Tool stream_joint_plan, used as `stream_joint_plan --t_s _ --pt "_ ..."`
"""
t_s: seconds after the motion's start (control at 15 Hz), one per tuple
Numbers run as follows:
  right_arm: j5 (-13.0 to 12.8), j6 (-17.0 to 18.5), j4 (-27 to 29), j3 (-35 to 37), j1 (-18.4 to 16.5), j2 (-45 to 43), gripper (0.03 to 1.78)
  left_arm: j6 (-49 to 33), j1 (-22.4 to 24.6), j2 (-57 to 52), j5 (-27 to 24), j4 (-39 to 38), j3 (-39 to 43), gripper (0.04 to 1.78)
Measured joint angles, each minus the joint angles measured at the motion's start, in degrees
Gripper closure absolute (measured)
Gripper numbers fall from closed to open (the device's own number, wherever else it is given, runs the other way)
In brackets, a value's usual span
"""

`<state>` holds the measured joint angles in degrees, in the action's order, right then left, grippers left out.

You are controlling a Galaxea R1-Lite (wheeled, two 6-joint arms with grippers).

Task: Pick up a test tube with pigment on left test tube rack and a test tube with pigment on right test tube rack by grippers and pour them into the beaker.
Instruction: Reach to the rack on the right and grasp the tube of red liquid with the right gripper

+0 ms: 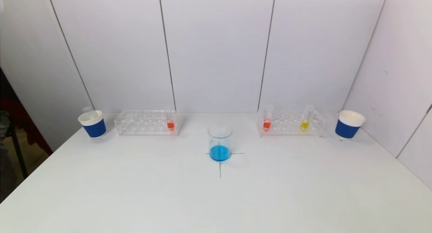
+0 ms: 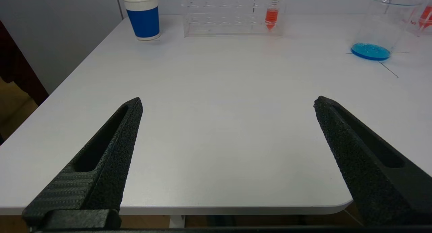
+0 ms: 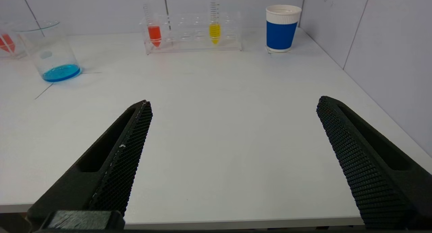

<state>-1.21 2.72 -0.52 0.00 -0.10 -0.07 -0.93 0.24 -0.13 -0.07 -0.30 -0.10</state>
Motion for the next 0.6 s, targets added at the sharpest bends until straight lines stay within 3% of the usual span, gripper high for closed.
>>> stream_joint_plan --t_s 0.6 --pt "-0.02 0.0 0.01 0.0 0.0 0.0 0.04 0.07 0.0 0.02 -0.02 0.0 0.1 0.05"
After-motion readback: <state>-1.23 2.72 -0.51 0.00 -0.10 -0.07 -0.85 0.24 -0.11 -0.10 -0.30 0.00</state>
